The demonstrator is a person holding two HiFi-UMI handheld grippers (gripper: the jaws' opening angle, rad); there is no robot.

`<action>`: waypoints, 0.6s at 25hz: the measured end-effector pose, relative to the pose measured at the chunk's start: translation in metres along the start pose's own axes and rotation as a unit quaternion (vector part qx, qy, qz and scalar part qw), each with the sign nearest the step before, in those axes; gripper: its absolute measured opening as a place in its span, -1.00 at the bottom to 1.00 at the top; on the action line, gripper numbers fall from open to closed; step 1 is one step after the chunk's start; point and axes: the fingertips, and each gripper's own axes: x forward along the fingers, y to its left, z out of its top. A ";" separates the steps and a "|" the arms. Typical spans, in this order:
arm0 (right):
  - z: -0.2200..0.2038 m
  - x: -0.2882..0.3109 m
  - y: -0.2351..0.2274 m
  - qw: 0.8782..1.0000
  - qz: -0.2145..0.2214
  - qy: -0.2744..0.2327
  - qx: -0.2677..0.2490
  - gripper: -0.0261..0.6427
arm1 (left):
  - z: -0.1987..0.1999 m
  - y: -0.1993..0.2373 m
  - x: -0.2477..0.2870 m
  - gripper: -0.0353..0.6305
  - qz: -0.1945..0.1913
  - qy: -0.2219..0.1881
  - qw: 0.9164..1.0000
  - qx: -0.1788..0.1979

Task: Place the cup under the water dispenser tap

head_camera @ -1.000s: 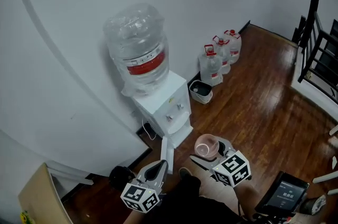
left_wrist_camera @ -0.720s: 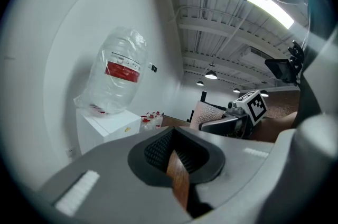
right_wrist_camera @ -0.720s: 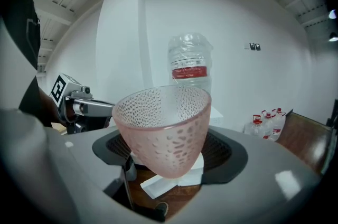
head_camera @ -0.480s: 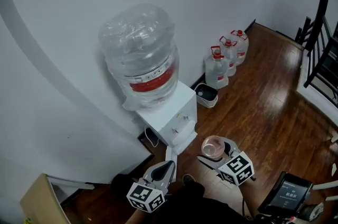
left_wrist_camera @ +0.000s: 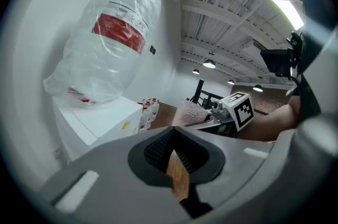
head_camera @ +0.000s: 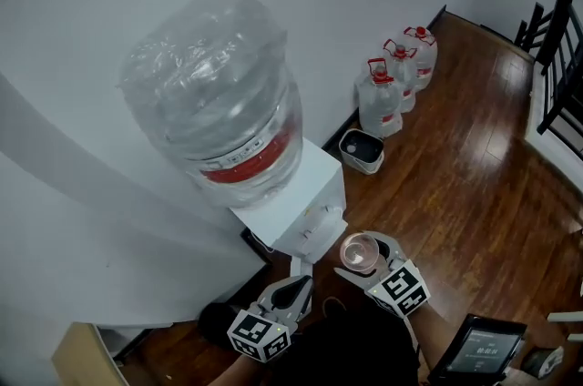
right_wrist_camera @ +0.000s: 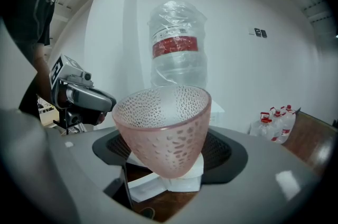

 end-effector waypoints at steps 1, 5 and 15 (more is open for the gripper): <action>-0.003 0.005 -0.006 1.000 0.005 0.002 0.000 0.21 | 0.000 0.000 0.010 -0.85 -0.005 0.003 1.000 -0.005; -0.021 0.026 -0.035 0.999 0.030 0.017 -0.010 0.21 | -0.034 0.020 0.048 -0.85 0.014 0.053 0.998 -0.006; -0.121 0.092 -0.103 0.998 0.062 0.017 -0.019 0.21 | -0.144 0.060 0.129 -0.85 0.054 0.115 0.991 -0.049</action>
